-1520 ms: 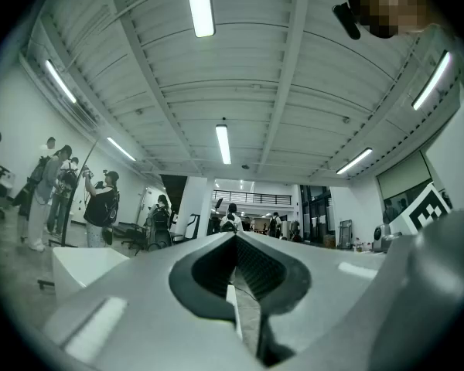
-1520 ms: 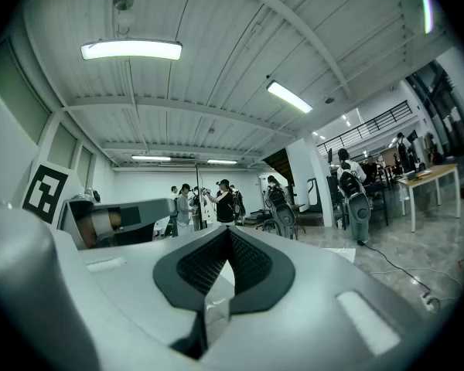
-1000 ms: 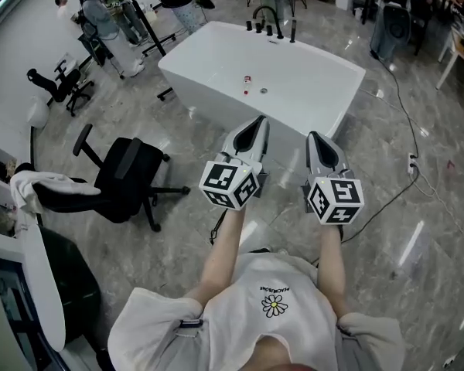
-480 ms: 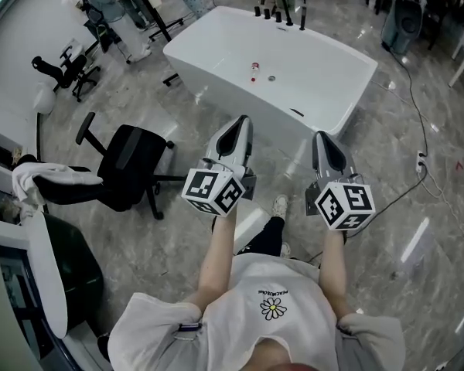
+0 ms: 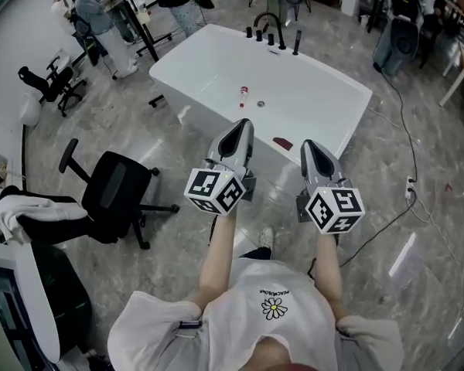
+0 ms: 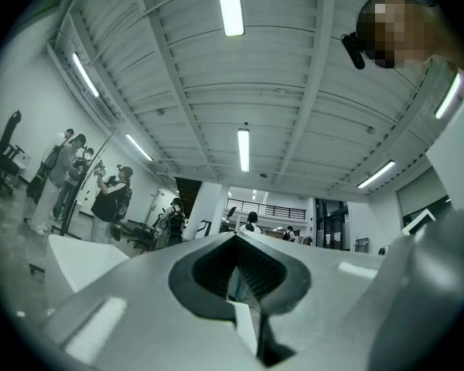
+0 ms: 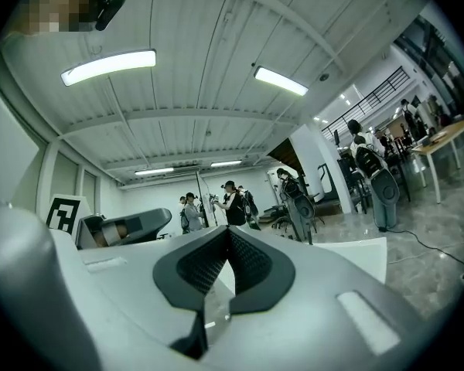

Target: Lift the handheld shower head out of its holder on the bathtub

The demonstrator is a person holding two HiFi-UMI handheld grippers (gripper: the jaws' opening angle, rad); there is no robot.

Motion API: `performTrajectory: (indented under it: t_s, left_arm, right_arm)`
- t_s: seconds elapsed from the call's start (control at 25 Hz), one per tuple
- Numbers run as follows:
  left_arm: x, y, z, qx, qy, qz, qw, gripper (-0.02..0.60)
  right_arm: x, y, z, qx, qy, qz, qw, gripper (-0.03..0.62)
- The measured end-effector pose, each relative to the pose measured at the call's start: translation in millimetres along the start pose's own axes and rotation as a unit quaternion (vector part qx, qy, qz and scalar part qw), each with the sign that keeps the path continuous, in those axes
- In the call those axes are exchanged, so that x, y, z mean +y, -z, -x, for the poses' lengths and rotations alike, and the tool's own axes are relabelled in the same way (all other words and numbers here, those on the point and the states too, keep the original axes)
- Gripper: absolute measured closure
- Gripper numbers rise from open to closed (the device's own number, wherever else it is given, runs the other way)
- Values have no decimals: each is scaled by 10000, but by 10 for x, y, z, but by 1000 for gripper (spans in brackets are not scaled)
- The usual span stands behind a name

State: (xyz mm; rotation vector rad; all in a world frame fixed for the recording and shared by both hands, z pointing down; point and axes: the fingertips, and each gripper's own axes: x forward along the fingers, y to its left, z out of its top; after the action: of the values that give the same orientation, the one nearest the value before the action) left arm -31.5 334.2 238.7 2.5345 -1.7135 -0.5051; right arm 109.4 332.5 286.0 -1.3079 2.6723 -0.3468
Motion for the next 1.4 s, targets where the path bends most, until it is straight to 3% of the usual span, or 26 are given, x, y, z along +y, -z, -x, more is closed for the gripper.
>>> performTrajectory:
  t_s: [0.28, 0.56, 0.8, 1.4]
  left_arm:
    - [559, 21, -649, 114, 148, -33, 9998, 581]
    - [1004, 201, -906, 119, -63, 241, 9996, 581]
    - [1277, 292, -1347, 127, -132, 191, 9996, 581]
    - [2008, 404, -3242, 89, -152, -146, 9997, 581]
  right_arm:
    - [-251, -54, -784, 78, 207, 72, 9997, 569]
    - [-479, 45, -1167, 334, 285, 250, 9987, 569]
    - [-849, 2, -1597, 307, 325, 153, 9989, 569]
    - [-2364, -498, -3483, 30, 332, -160, 9993, 569]
